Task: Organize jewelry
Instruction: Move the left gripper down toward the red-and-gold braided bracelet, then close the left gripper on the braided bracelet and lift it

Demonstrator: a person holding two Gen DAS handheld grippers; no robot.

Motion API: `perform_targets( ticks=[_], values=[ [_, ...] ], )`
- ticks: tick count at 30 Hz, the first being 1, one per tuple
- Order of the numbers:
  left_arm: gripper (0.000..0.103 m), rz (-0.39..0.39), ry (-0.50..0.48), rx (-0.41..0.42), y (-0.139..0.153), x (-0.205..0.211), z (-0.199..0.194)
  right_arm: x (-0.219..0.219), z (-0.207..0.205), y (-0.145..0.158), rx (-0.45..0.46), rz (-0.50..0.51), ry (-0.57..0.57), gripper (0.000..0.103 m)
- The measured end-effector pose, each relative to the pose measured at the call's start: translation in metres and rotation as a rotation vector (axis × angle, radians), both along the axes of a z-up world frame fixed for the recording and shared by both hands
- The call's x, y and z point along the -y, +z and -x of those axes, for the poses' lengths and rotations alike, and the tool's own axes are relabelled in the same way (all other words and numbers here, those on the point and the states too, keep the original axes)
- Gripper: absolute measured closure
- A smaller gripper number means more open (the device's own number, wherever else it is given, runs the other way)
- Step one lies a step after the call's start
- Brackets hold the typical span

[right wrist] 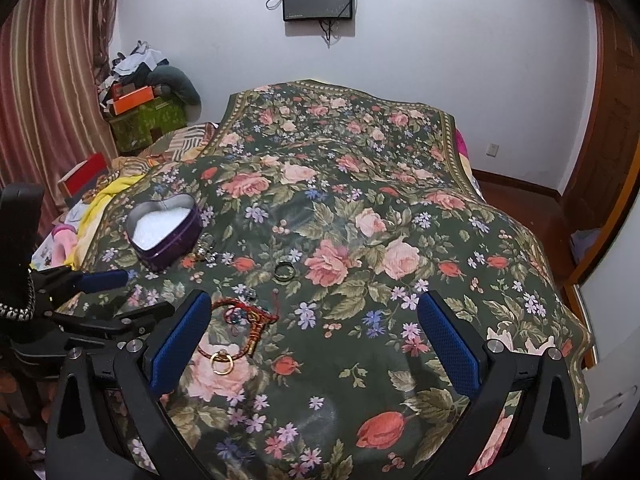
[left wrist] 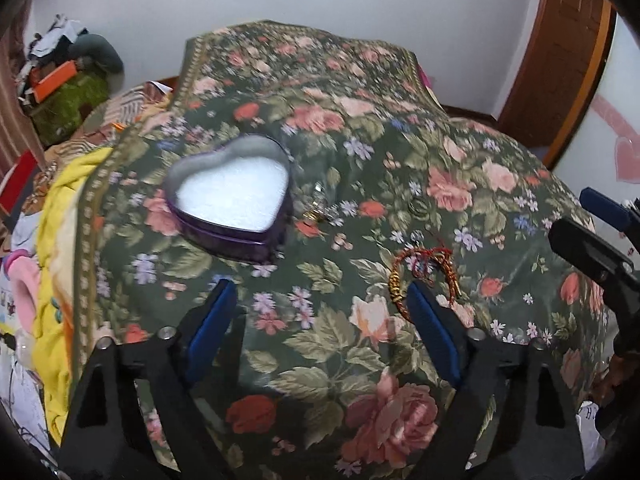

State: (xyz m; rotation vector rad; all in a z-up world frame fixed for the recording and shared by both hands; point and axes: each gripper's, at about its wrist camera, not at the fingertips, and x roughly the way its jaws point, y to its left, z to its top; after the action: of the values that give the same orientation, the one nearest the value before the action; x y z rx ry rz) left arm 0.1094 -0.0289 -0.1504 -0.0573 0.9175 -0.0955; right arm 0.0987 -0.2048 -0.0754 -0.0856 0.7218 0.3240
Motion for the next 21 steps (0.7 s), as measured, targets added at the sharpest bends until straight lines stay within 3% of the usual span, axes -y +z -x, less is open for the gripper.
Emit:
perform_targets(
  ticks=[5,10,15,17,21],
  values=[
    [0.033,0.018,-0.056,-0.027,-0.009,0.010,-0.006,0.005,-0.005,-0.008,-0.029,-0.007,0.001,0.011],
    [0.056,0.050,-0.094,-0.064,-0.019,0.017,-0.014,0.007,-0.008,-0.014,-0.050,-0.007,0.008,0.017],
    [0.058,0.072,-0.123,-0.070,-0.023,0.024,-0.019,0.006,-0.010,-0.019,-0.069,-0.008,0.019,0.017],
    [0.063,0.066,-0.139,-0.068,-0.025,0.029,-0.020,0.004,-0.011,-0.021,-0.082,-0.006,0.025,0.017],
    [0.086,0.020,-0.150,-0.052,-0.029,0.035,-0.021,0.001,-0.011,-0.026,-0.108,-0.009,0.043,0.020]
  ],
)
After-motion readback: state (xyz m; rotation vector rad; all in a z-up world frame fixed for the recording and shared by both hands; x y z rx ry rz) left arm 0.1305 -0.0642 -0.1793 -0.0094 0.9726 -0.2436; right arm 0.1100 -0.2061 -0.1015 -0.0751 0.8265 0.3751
